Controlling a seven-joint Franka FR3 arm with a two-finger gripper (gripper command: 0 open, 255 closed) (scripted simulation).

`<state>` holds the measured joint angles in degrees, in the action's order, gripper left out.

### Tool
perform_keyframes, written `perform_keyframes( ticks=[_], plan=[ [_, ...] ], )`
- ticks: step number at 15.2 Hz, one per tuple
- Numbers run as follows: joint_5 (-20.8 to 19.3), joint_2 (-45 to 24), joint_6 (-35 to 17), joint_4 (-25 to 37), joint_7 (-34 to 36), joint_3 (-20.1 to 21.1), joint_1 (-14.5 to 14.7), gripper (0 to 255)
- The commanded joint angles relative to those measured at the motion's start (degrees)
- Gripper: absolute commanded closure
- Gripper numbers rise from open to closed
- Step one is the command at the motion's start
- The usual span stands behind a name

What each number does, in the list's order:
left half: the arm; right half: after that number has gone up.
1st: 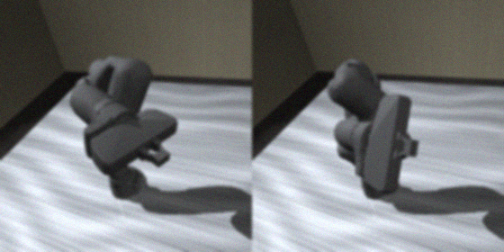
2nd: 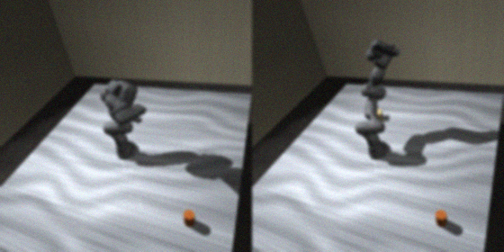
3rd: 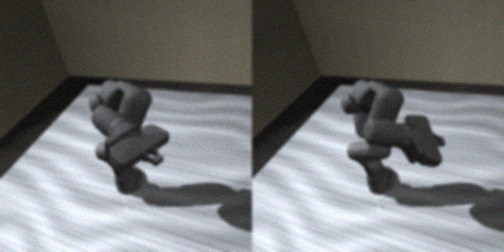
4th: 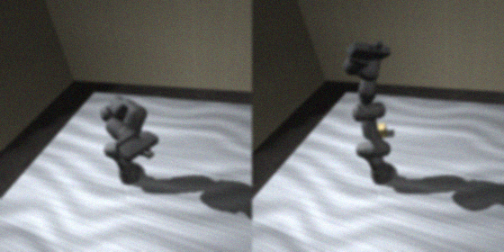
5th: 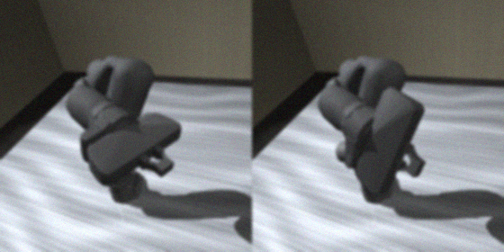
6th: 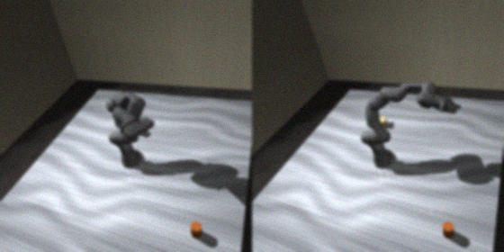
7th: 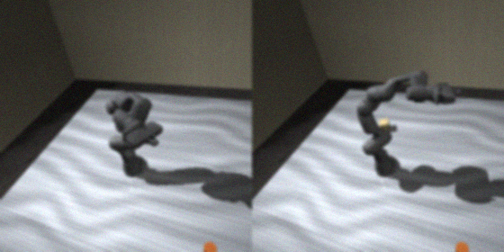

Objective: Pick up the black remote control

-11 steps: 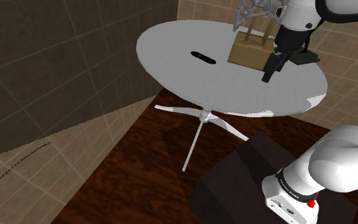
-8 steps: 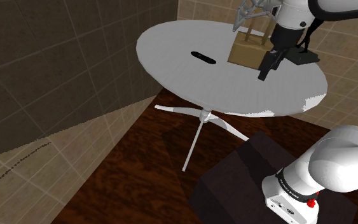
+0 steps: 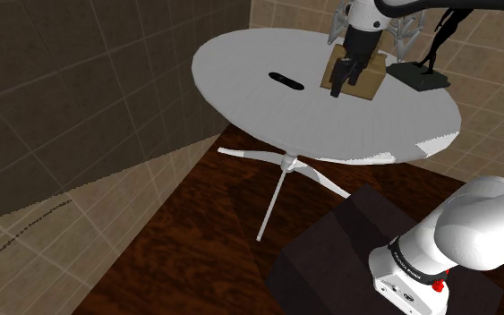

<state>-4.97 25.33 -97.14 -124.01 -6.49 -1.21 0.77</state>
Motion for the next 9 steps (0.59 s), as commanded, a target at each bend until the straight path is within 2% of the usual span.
perform_keyframes(
  ticks=[1,9],
  plan=[
    [0.3,-4.3,-2.0,2.5,-0.4,-0.3,0.0,0],
    [2.4,-22.1,-4.5,18.6,-2.5,-1.4,0.0,0]
  ],
)
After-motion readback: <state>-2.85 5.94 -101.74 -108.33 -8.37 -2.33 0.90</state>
